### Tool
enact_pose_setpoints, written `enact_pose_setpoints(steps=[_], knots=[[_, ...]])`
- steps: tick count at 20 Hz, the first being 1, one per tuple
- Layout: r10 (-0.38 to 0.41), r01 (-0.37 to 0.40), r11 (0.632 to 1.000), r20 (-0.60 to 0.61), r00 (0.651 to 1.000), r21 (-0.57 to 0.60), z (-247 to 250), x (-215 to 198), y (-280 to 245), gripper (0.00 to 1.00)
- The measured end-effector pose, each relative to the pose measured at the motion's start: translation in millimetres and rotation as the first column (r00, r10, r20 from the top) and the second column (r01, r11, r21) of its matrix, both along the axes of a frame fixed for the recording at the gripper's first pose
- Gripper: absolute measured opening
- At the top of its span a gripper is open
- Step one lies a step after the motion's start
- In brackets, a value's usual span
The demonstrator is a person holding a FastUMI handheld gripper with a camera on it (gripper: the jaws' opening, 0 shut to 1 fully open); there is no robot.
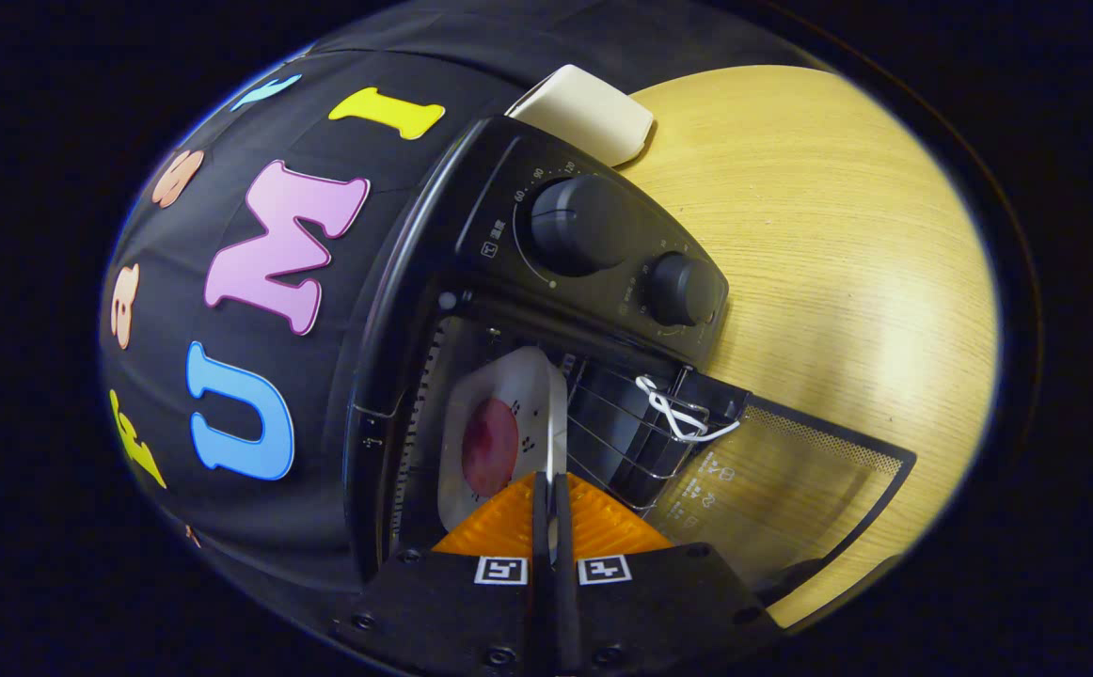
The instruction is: Open the toaster oven, put the food inside, and close the toaster oven door.
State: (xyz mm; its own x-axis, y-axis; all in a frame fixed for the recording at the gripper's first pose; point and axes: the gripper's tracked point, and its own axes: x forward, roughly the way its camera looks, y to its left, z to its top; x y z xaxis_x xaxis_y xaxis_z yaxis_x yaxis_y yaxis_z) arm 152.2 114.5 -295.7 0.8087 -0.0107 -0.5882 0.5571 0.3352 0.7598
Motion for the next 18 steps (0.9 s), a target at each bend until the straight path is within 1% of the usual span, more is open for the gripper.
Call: enact_pose_setpoints(steps=[3, 5, 8, 10, 11, 12, 15, 16, 18], knots=[[0.012, -0.012, 1.000, -0.040, 0.999, 0.002, -8, -2, 7, 0.05], [0.023, -0.024, 1.000, -0.034, 0.999, -0.016, -6, -2, 5, 0.06], [0.059, -0.059, 0.997, -0.009, 0.998, 0.045, -1, -3, 13, 0.12], [0.081, -0.080, 0.995, -0.009, 0.997, 0.057, 2, -11, 11, 0.24], [0.080, -0.080, 0.996, -0.001, 0.997, 0.048, 7, -16, 9, 0.36], [0.097, -0.098, 0.994, 0.015, 0.995, 0.038, 12, -19, 10, 0.43], [0.191, -0.191, 0.981, 0.027, 0.981, 0.029, 22, -40, 25, 0.85], [0.226, -0.227, 0.974, 0.019, 0.974, 0.023, 26, -53, 27, 0.99], [0.286, -0.286, 0.958, -0.025, 0.958, 0.004, 23, -77, 31, 0.99]])
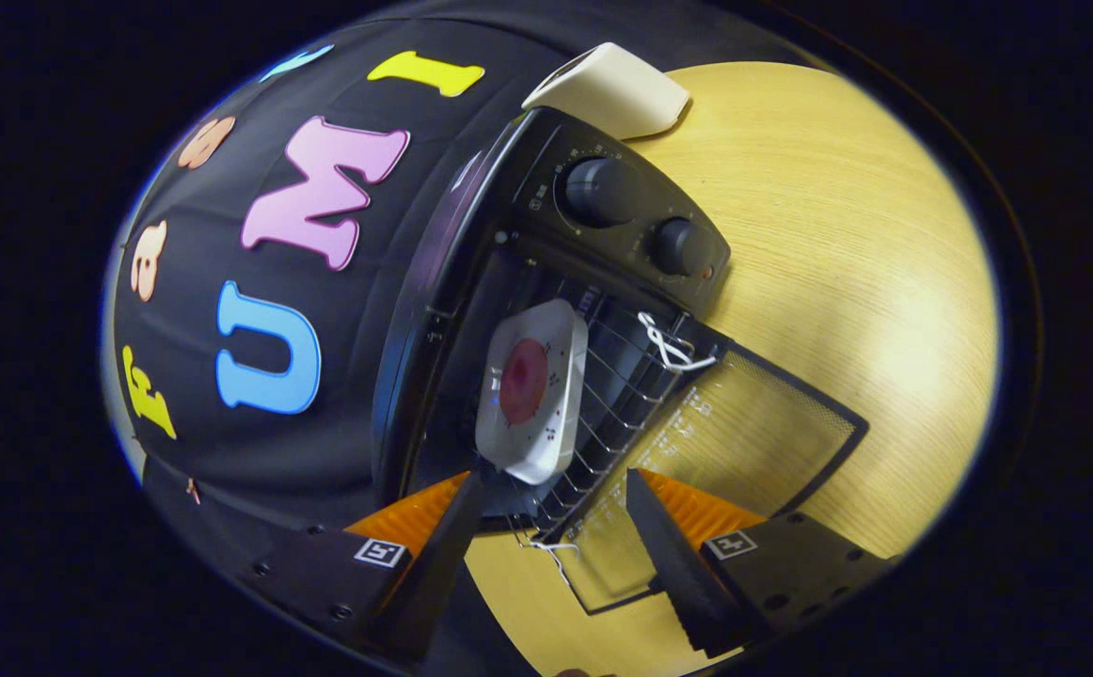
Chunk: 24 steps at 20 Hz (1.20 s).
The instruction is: Open the toaster oven, put the food inside, and close the toaster oven door.
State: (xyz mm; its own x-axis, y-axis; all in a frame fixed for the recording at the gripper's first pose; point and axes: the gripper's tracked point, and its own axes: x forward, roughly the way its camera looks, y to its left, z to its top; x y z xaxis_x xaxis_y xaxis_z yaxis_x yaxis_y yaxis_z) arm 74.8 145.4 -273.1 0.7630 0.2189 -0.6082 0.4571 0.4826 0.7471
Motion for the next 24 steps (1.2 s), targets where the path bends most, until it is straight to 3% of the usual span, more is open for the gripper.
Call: enact_pose_setpoints(steps=[4, 7, 11, 14, 16, 21, 24], knots=[[0.198, -0.197, 0.973, -0.007, 0.980, -0.117, 1, -43, 15, 0.99], [0.354, -0.333, 0.891, 0.011, 0.935, -0.309, 6, -64, 12, 0.99], [0.462, -0.421, 0.768, -0.037, 0.886, -0.482, -4, -85, 0, 0.99], [0.512, -0.467, 0.660, -0.102, 0.853, -0.588, -19, -99, -10, 0.99], [0.499, -0.494, 0.588, -0.194, 0.845, -0.640, -38, -110, -24, 0.99], [0.510, -0.541, 0.468, -0.287, 0.811, -0.698, -68, -113, -23, 1.00], [0.503, -0.546, 0.435, -0.310, 0.807, -0.716, -79, -108, -17, 0.99]])
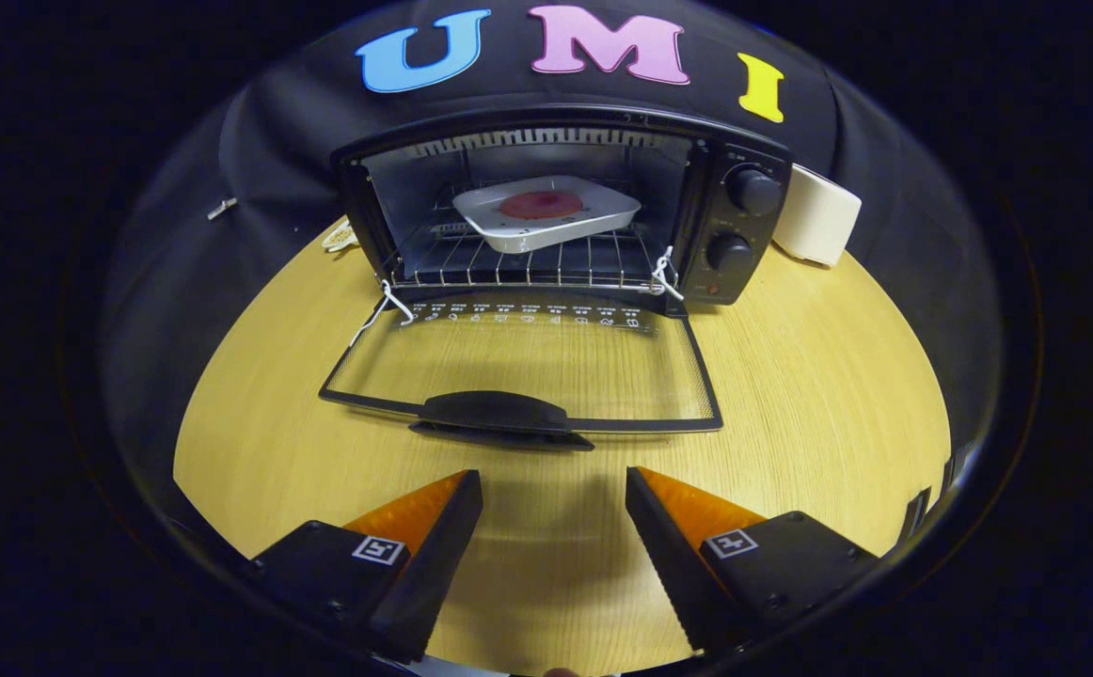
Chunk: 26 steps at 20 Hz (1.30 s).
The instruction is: Open the toaster oven, put the food inside, and close the toaster oven door.
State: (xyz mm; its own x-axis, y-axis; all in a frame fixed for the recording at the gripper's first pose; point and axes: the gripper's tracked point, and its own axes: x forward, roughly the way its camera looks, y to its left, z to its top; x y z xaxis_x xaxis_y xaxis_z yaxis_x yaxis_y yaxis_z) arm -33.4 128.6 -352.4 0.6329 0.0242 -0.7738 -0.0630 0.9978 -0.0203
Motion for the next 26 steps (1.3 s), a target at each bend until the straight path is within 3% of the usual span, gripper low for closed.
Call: enact_pose_setpoints(steps=[10, 16, 23, 26], knots=[[-0.064, 0.065, 0.997, 0.022, 0.998, -0.033, -20, 20, 13, 0.99], [-0.042, 0.042, 0.999, -0.002, 0.999, -0.019, -17, 22, 13, 0.98], [0.003, -0.003, 1.000, 0.076, 0.997, 0.001, 27, 20, 17, 0.98], [-0.024, 0.015, 0.998, 0.132, 0.991, 0.067, 58, 24, 19, 0.98]])
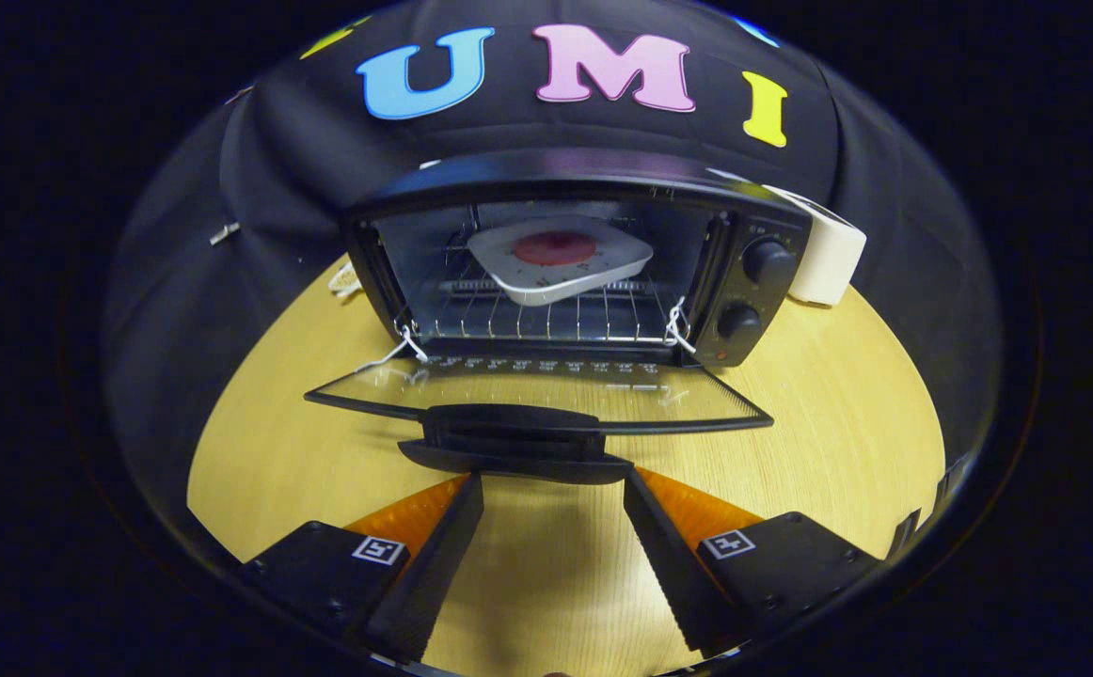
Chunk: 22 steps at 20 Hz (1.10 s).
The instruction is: Open the toaster oven, put the food inside, and close the toaster oven door.
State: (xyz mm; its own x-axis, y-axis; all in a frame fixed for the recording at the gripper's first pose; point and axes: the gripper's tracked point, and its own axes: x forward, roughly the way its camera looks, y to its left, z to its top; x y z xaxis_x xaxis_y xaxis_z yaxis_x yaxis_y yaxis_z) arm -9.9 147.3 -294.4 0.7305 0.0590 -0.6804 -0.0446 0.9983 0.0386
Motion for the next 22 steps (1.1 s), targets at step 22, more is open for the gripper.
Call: enact_pose_setpoints(steps=[22], knots=[[-0.096, 0.131, 0.991, 0.624, 0.775, -0.010, 291, 10, -174, 0.98]])
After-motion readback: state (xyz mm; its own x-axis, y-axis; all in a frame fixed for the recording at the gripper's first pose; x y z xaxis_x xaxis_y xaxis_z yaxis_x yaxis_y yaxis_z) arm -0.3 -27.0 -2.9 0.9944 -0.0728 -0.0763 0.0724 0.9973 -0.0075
